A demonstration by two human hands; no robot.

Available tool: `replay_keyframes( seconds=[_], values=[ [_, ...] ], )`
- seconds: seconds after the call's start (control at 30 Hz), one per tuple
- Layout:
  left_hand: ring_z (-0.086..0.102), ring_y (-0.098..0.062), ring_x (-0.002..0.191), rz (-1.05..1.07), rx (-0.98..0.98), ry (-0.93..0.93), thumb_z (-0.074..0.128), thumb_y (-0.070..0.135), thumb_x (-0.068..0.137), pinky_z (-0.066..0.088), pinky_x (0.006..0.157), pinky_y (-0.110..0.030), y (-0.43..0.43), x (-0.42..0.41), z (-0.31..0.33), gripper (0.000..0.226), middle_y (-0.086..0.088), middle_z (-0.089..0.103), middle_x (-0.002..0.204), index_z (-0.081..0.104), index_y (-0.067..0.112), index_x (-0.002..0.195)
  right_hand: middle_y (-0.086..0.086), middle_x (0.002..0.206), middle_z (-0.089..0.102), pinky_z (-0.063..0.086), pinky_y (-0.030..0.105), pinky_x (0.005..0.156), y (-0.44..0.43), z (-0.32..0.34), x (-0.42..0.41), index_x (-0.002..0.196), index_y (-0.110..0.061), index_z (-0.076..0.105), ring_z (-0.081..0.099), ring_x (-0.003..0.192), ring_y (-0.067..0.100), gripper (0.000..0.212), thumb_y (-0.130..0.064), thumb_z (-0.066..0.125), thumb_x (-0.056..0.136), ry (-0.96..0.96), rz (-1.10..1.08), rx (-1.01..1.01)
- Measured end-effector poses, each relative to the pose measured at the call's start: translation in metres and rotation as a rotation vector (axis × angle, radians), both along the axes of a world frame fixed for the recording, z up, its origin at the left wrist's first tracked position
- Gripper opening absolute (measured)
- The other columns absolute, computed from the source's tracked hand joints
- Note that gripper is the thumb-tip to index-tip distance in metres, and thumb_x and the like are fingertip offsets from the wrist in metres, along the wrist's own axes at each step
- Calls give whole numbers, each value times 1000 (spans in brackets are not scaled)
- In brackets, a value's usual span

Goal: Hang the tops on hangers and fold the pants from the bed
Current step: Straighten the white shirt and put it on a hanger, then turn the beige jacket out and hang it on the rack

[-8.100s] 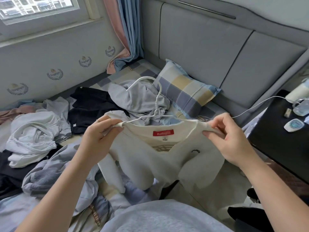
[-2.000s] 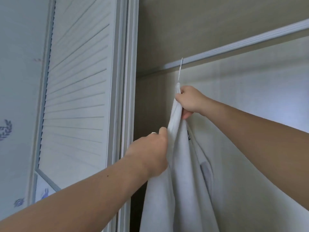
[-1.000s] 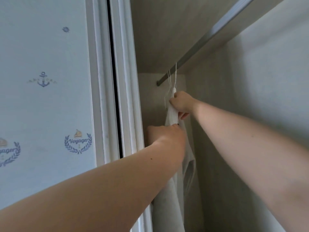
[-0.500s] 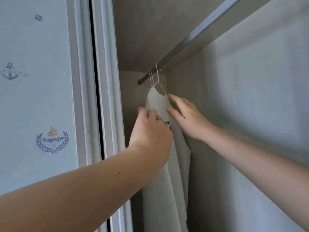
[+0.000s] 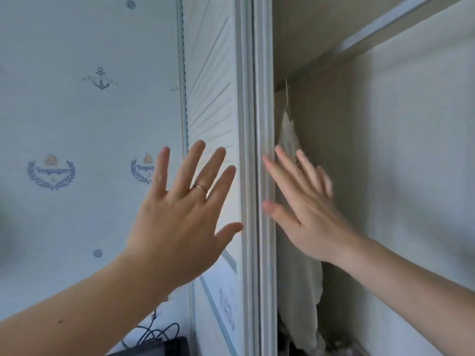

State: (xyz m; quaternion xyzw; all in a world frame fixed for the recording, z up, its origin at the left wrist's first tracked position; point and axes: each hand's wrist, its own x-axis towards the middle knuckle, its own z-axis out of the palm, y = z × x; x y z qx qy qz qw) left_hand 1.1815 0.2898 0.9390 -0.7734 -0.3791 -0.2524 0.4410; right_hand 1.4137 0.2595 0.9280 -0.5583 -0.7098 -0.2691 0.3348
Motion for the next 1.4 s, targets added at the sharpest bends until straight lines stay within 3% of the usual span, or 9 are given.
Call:
replay_keyframes(
  seconds=[0.1,0.23,0.37,0.53,0.63,0.83,0.97,1.1,1.4],
  values=[
    [18,-36,152,60,-109,-35,30,66,92,15,118,-66,-25,-82,-35,81,-10,31,162,42,14,152,-25,162,-23,-10,53,121,-21,-21,-70,154,-49,-12,-27,149,9,71,-78,4,91,6,103,-79],
    [10,-34,154,199,-268,-90,22,69,94,15,119,-65,-72,-192,-91,81,-7,21,166,32,19,157,-27,162,-21,-14,44,120,-49,-57,-177,154,-50,-10,-25,150,8,72,-79,4,89,-11,250,-175],
    [4,-32,155,355,-415,-240,10,73,94,10,121,-63,-136,-300,-152,84,-4,14,168,23,23,160,-30,159,-26,-14,45,121,-77,-111,-291,151,-53,-14,-27,149,6,73,-81,0,86,-65,416,-331],
    [4,-31,155,565,-582,-432,18,74,93,11,121,-63,-231,-407,-230,83,-2,15,168,25,24,159,-26,161,-22,-12,51,122,-116,-182,-424,152,-51,-14,-27,149,8,72,-78,4,88,-185,648,-533],
    [-8,-26,155,716,-669,-578,11,77,91,2,122,-60,-289,-461,-279,84,3,7,169,17,30,160,-27,161,-22,-11,52,122,-142,-226,-494,153,-50,-11,-26,150,9,72,-78,6,89,-268,812,-621],
    [-24,-23,152,1048,-766,-848,-3,80,84,-12,121,-55,-392,-536,-370,88,7,-14,168,-1,35,159,-27,161,-23,-14,48,121,-186,-309,-613,152,-51,-15,-22,151,9,76,-81,2,85,-470,1027,-782],
    [-24,-20,151,1235,-791,-1045,-7,84,80,-9,122,-55,-441,-572,-417,91,10,-14,167,-4,39,158,-27,161,-21,-11,48,120,-204,-359,-682,148,-55,-20,-21,150,7,78,-87,-3,79,-522,1118,-925],
    [-20,-18,152,1383,-829,-1216,8,79,86,-9,121,-53,-468,-614,-454,83,12,-10,168,0,40,159,-29,161,-19,-8,49,122,-206,-398,-752,147,-56,-21,-20,150,6,80,-89,-7,76,-575,1190,-1041],
    [-14,-17,153,1580,-875,-1556,27,67,97,-4,123,-52,-489,-701,-494,71,9,-4,168,8,38,159,-24,165,-8,-5,47,121,-199,-458,-897,155,-49,-6,-11,153,9,68,-71,20,97,-735,1238,-1259]
  ],
)
